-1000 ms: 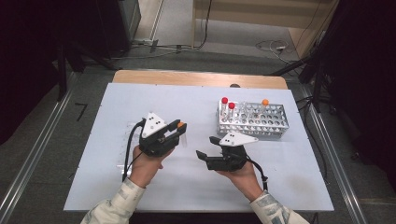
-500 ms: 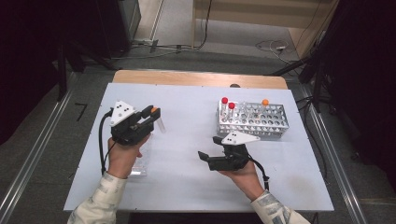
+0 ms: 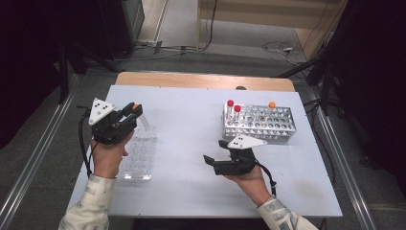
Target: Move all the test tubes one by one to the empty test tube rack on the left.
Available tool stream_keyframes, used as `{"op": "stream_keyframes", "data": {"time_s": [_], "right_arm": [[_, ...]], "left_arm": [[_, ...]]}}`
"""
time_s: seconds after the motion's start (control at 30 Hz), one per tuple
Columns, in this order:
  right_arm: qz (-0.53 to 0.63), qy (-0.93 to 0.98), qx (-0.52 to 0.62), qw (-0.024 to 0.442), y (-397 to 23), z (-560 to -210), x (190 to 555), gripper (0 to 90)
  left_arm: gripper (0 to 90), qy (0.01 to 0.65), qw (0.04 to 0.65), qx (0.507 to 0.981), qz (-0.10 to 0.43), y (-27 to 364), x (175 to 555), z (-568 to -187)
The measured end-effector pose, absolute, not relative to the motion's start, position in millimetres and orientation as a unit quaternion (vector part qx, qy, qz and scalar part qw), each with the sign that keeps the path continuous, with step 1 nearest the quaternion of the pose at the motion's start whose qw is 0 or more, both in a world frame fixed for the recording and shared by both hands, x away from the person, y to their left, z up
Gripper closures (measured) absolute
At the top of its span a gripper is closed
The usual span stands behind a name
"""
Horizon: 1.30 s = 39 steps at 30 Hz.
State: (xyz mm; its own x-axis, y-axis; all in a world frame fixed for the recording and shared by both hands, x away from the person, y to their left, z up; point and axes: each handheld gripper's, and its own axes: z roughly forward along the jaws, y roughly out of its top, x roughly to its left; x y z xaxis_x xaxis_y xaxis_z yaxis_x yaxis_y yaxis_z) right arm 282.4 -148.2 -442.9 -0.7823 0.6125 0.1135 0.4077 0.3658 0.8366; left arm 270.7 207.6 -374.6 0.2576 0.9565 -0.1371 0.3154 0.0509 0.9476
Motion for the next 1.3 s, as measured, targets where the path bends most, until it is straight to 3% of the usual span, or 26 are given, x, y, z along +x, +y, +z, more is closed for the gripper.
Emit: {"op": "stream_keyframes", "data": {"time_s": [1.3], "right_arm": [[0.469, 0.818, 0.313, 0.111, -150, -444, 282, 22.0]], "left_arm": [[69.4, 0.516, 0.436, 0.661, 0.327, 184, 280, -417]]}}
